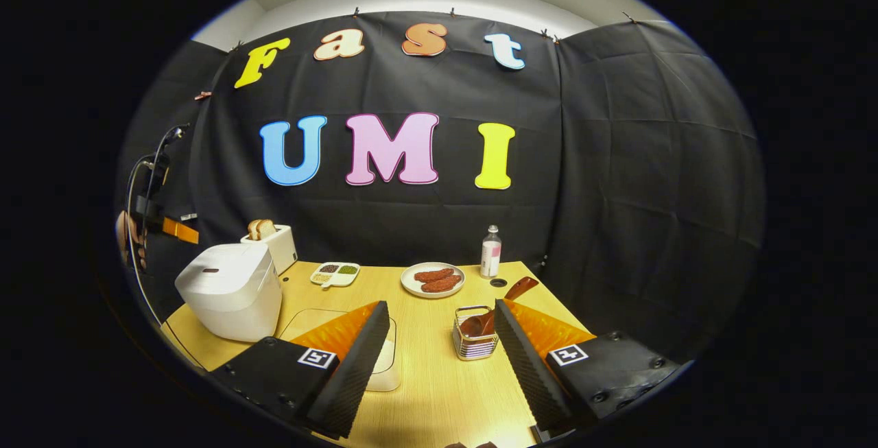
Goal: Close the left gripper, press the button to open the rice cooker; take a wooden spoon from the chopstick holder with the right hand, scoop a spoonful of rice and pour it into the rice cooker, then put the wooden spoon back into the chopstick holder.
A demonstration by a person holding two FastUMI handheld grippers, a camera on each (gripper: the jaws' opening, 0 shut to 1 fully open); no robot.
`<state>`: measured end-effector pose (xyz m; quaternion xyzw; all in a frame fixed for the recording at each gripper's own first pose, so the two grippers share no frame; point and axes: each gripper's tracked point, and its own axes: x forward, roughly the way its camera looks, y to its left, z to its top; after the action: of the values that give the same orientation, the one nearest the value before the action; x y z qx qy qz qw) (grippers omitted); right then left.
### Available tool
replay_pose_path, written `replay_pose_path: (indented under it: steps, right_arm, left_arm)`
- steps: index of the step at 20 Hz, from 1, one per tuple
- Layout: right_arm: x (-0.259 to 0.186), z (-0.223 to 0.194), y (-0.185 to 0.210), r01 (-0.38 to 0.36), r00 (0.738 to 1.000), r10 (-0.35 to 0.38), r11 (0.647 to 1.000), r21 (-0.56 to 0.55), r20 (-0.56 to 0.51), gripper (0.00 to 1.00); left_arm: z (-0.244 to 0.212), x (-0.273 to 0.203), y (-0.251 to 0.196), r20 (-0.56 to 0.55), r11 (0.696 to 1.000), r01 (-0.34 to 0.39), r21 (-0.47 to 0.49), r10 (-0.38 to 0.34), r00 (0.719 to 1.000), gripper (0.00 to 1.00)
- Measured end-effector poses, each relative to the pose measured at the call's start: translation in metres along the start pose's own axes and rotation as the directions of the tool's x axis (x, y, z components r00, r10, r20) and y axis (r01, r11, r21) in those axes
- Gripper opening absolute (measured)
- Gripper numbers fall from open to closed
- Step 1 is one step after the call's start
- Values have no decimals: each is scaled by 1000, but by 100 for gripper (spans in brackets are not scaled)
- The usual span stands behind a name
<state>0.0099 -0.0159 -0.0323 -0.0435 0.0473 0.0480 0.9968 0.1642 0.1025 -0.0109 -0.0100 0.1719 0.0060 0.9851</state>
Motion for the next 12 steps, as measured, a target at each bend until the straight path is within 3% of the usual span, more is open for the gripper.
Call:
replay_pose_path:
  steps: [1, 6, 12]
  right_arm:
    - [0, 1, -3, 6, 1000, -6, 1000, 2, 4, 96]
    - [1, 0, -16, 43, 999, -43, 999, 19, 5, 96]
    - [3, -15, -23, 57, 998, -55, 997, 42, -42, 96]
  left_arm:
    - [-5, 8, -1, -19, 1000, 11, -20, -11, 1000, 8]
    - [-32, 27, -2, -90, 989, 32, -146, -45, 995, 6]
    - [-49, 46, -1, -135, 994, -2, -111, -13, 991, 6]
